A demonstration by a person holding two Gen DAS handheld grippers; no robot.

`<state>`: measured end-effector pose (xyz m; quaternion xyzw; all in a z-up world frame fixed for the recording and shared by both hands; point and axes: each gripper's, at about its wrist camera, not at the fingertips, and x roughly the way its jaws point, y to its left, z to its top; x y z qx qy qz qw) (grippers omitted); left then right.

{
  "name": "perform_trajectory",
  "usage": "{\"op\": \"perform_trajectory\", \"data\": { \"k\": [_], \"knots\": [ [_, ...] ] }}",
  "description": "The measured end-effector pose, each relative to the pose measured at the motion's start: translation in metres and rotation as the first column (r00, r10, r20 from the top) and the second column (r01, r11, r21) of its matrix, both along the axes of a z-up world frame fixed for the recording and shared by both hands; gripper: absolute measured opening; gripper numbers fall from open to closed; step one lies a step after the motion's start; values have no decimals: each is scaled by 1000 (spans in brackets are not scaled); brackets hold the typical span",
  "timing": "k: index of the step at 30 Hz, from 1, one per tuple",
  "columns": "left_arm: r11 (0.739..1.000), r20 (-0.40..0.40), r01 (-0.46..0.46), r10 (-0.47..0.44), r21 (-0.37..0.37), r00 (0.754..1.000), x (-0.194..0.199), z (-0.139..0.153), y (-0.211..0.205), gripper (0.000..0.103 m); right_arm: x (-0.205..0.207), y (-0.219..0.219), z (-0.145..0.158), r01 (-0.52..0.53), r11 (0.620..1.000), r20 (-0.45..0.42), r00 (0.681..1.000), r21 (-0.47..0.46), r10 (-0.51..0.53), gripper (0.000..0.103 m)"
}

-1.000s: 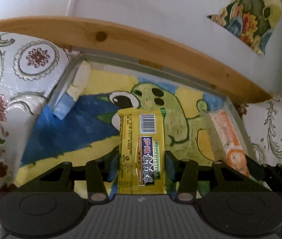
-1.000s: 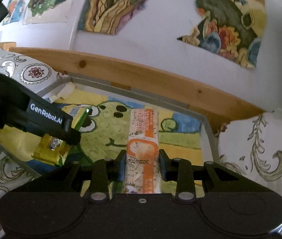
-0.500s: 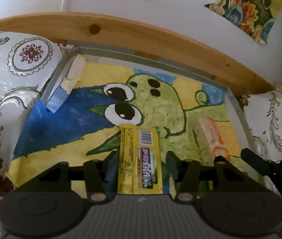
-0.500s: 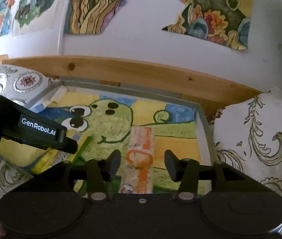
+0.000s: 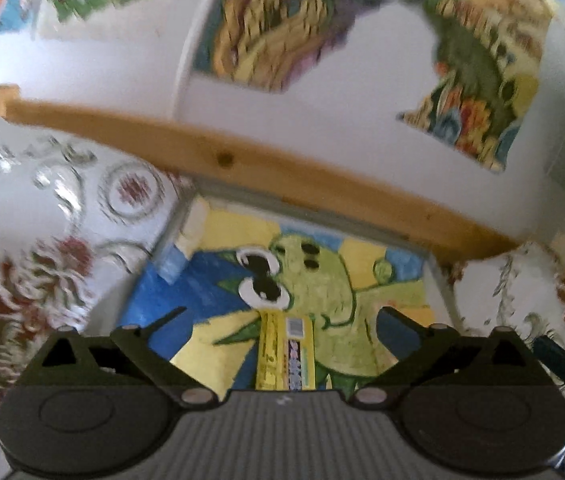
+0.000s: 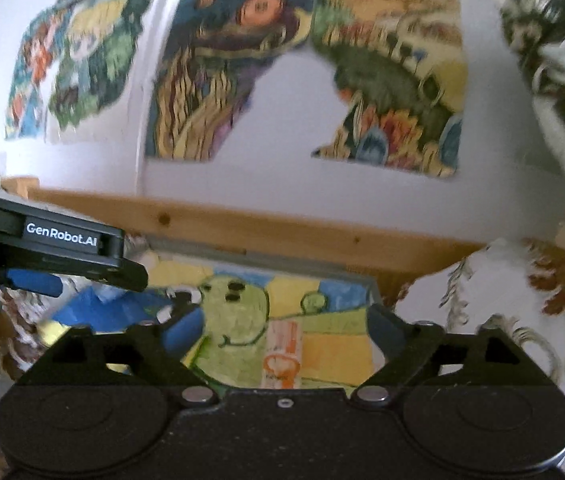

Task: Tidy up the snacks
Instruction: 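Lift both tools away from the tray back over the snack pile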

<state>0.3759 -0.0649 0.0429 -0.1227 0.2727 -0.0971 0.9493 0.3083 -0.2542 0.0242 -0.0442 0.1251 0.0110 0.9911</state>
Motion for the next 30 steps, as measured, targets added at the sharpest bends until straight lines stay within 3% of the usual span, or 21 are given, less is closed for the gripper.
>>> {"op": "perform_trajectory", "data": {
  "k": [5, 11, 21, 30],
  "knots": [
    [999, 104, -38, 36, 26, 994, -45, 23, 10, 103, -39, 2, 23, -2, 999, 68, 998, 43, -1, 101],
    [993, 202, -84, 65, 86, 977, -104, 37, 18, 103, -92, 5, 35, -12, 996, 122, 993, 86, 2, 102],
    [991, 237, -71, 44, 110, 970, -179, 37, 32, 103, -171, 17, 35, -23, 997, 176, 984, 70, 10, 102],
    [993, 218, -69, 46, 98, 975, -220, 19, 50, 103, -216, 26, 21, -13, 998, 138, 990, 57, 5, 102]
  ]
}}
